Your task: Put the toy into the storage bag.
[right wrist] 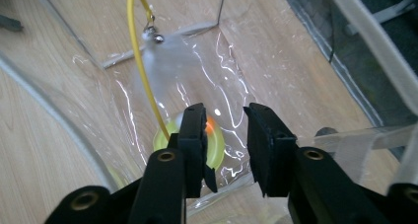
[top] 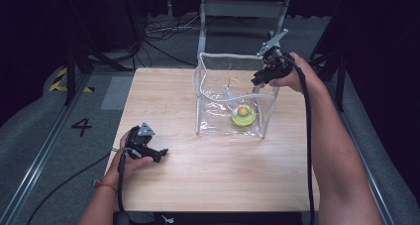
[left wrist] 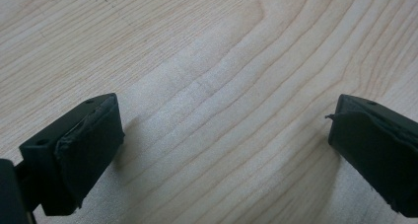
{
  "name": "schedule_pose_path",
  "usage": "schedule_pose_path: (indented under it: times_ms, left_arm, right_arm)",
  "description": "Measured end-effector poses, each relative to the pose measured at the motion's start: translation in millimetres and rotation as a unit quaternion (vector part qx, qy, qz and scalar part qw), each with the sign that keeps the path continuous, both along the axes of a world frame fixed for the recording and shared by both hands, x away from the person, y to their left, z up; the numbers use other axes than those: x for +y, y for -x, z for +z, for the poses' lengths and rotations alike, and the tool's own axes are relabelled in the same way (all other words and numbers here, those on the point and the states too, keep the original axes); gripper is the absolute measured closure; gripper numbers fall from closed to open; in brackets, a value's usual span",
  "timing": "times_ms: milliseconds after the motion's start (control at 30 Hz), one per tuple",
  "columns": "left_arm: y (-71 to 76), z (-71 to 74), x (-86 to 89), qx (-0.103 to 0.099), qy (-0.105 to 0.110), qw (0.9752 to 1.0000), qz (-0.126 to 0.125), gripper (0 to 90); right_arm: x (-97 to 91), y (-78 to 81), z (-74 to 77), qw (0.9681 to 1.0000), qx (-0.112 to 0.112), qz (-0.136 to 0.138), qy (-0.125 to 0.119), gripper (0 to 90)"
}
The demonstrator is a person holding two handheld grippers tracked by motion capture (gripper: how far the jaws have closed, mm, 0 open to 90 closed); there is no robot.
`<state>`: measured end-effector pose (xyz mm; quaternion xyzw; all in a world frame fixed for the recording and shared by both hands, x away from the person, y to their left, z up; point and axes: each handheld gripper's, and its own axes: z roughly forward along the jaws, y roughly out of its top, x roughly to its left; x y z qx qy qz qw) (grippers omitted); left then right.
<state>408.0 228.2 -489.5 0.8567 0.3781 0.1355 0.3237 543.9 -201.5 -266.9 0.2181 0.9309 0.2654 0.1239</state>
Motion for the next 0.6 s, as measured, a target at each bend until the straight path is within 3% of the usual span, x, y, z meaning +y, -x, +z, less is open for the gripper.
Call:
schedule_pose_path:
  times_ms: [233, 600]
  left_arm:
    - [0.0, 0.0, 0.0, 0.000, 0.000, 1.0000, 0.000, 0.5]
    - [0.0, 0.0, 0.0, 0.000, 0.000, 1.0000, 0.000, 0.5]
  right_arm:
    - [-18.9, 10.1, 17.6, 0.9988, -0.029, -0.018, -0.034, 65.7]
    - [-41.4, 22.5, 27.1, 0.9971, -0.049, -0.035, -0.047, 58.2]
